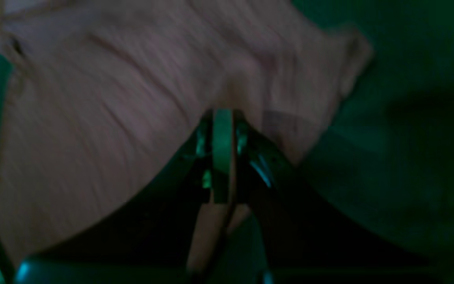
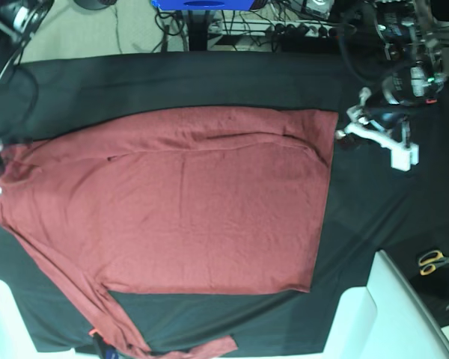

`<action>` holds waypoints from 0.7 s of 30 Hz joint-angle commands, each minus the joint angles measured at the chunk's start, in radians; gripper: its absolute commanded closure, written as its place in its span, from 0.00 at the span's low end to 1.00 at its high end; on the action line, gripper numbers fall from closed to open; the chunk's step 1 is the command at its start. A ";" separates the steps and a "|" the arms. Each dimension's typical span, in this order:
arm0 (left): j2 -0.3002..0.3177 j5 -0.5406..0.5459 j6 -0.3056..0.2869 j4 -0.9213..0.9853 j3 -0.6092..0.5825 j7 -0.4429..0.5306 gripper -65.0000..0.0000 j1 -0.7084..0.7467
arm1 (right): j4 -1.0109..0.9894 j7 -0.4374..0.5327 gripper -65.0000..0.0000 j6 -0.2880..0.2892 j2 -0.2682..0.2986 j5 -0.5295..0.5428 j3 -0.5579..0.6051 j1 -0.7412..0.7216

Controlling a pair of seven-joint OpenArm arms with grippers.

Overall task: Fold the T-shirt properly
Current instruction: 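Pull the held shirt edge with the left gripper to straighten it, then open the left gripper and lift it off the shirt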

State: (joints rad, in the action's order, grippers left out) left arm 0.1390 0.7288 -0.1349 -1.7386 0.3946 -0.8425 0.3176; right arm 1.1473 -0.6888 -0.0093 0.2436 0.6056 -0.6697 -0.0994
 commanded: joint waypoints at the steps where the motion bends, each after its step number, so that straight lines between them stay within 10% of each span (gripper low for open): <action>1: 0.006 -0.002 -0.010 -0.014 -0.024 0.038 1.00 0.002 | 0.004 0.024 0.97 0.004 0.030 0.004 -0.003 -0.007; 21: 0.012 -0.203 -0.010 0.288 -0.064 0.148 1.00 -0.099 | -0.304 0.248 0.97 0.004 0.152 0.004 0.167 -0.056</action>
State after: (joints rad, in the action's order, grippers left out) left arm 0.1406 0.5201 -0.1390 -1.4391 0.3264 -0.7040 0.2192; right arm 0.8280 -0.4568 -0.0105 0.3721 0.6022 -0.4999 -0.1341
